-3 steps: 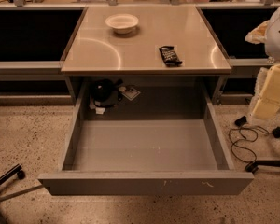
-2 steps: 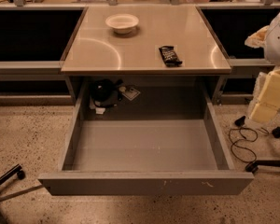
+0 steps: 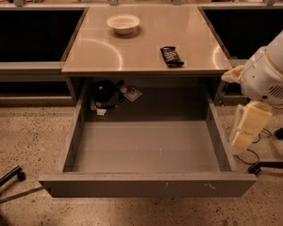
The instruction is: Close top drawer
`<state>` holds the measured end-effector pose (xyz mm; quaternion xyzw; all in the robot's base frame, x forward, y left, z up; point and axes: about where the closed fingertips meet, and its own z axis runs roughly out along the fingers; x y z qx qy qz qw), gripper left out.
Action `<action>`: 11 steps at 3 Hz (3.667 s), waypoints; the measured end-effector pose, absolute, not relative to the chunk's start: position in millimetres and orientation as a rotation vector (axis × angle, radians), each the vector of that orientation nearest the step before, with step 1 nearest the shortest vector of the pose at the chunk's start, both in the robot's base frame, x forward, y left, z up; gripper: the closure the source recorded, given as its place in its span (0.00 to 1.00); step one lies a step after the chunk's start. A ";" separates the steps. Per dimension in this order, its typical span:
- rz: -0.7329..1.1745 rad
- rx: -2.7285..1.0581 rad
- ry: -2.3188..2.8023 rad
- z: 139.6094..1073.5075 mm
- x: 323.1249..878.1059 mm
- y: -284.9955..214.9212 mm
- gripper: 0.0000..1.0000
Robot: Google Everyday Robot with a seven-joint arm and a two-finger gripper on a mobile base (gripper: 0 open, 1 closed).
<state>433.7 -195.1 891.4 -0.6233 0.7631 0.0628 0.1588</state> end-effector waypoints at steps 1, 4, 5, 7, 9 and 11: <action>0.385 -1.789 2.180 862.7 393.2 -170.5 0.00; 0.627 -1.812 2.147 786.3 362.5 -156.1 0.00; 0.820 -1.852 2.090 746.3 329.1 -139.0 0.00; 0.837 -1.880 2.087 741.5 314.1 -134.4 0.00; 0.893 -1.919 2.067 728.4 290.3 -127.5 0.00; 0.964 -1.947 2.033 714.6 273.9 -119.2 0.00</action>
Offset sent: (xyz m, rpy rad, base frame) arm -0.0690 0.0337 -0.0312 0.1335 0.1389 0.0245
